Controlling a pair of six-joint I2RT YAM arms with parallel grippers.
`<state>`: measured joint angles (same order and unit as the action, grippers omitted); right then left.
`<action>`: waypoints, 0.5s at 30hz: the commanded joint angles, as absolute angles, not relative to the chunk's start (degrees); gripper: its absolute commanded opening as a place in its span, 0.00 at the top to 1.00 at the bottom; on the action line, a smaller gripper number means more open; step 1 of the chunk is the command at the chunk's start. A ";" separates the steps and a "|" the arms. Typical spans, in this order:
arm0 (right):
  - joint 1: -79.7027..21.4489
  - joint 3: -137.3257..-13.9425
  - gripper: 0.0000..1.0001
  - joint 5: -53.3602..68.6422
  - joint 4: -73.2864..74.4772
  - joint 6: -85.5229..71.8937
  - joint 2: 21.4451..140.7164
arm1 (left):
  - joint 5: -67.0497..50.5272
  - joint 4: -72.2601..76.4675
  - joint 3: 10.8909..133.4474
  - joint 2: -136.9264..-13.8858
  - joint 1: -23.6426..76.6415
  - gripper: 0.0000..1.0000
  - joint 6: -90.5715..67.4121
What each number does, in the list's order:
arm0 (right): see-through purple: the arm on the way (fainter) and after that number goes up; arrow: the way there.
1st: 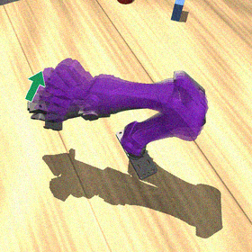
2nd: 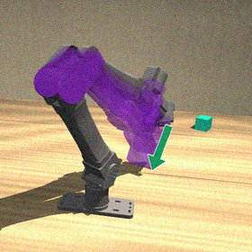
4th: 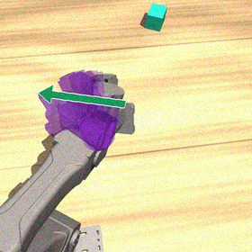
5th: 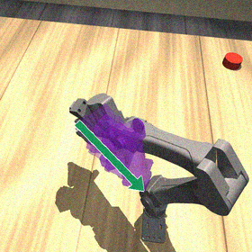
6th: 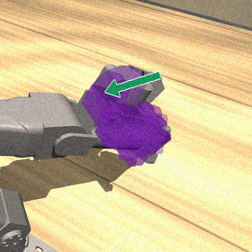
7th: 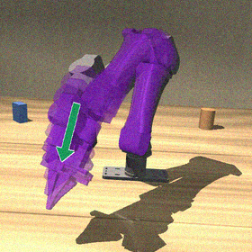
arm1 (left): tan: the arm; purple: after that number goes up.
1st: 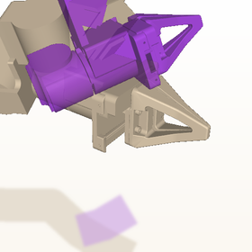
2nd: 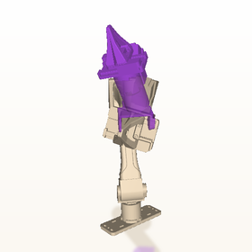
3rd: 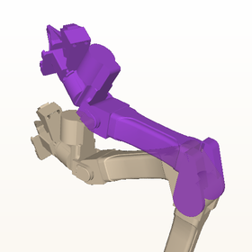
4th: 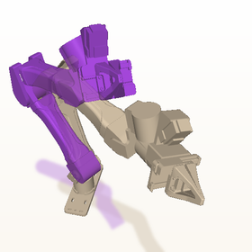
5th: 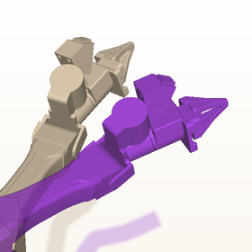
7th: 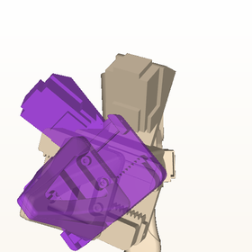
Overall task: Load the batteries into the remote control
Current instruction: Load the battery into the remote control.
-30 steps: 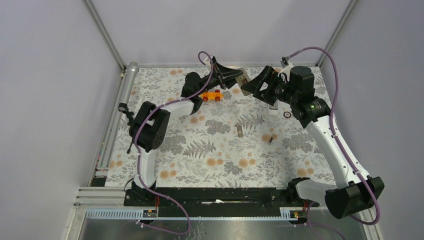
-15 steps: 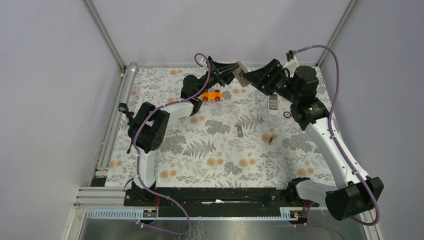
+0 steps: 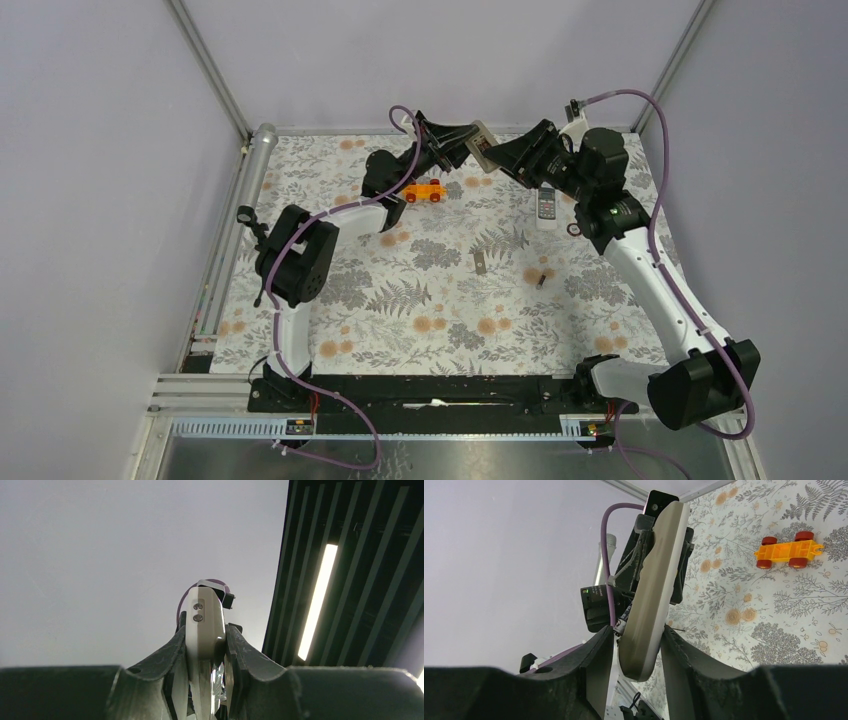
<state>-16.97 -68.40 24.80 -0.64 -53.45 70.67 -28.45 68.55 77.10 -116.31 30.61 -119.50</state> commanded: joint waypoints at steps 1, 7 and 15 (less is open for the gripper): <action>-16.89 -71.06 0.55 25.29 -0.88 -53.39 71.48 | -28.19 72.99 77.46 -112.45 31.10 1.00 -119.62; -16.88 -71.00 0.61 24.89 -0.36 -54.21 71.88 | -28.42 73.67 77.51 -112.06 31.14 1.00 -119.17; -16.88 -72.23 0.68 24.42 6.46 -54.45 73.09 | -30.01 72.51 77.98 -110.59 31.17 1.00 -115.37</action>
<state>-16.86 -69.71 24.97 2.26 -55.16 71.55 -28.62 68.62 77.10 -116.29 30.48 -117.69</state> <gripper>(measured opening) 0.379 0.265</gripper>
